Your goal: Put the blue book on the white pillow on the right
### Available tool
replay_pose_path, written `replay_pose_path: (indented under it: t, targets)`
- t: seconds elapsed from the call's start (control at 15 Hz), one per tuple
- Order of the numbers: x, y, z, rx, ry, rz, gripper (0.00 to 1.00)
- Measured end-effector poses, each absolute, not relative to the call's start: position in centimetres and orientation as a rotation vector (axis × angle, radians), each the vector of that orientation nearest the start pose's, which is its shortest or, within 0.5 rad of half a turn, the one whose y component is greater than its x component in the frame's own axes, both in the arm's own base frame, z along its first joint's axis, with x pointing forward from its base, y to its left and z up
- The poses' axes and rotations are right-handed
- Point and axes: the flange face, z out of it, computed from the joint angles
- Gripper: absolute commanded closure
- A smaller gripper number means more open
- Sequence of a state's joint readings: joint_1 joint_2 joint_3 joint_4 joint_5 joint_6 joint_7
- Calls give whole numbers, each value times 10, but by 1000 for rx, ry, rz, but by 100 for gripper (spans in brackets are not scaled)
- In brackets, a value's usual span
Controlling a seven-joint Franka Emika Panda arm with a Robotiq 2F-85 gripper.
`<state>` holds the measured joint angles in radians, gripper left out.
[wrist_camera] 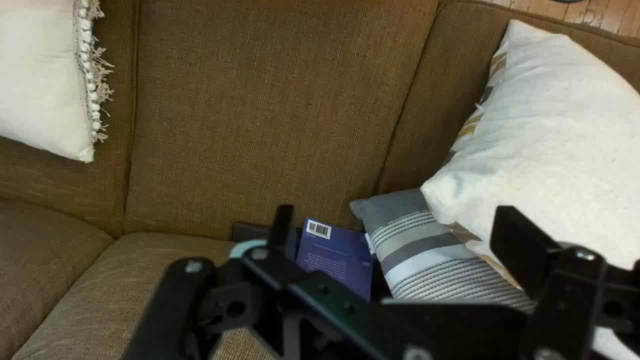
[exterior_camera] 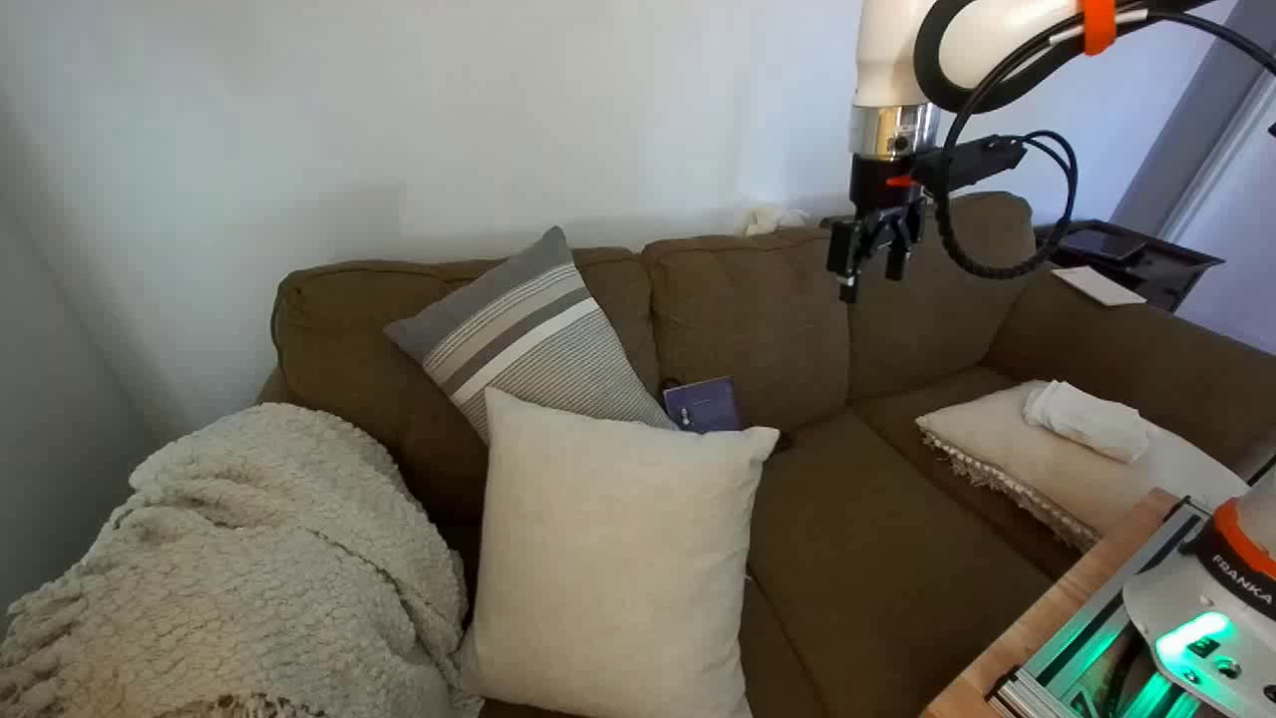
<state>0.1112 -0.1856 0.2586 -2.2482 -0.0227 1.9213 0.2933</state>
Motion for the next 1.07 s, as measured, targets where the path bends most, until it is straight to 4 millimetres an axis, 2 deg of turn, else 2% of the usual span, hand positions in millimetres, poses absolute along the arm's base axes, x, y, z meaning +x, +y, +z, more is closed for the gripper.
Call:
replay_pose_path:
  t: [0.47,0.6,0.73,1.07]
  targets:
    - [441,172,429,-3245,-127,191,0]
    - [446,166,427,-3250,-75,169,0]
    - [463,145,415,-3253,65,139,0]
    - [522,59,361,-3205,384,265,0]
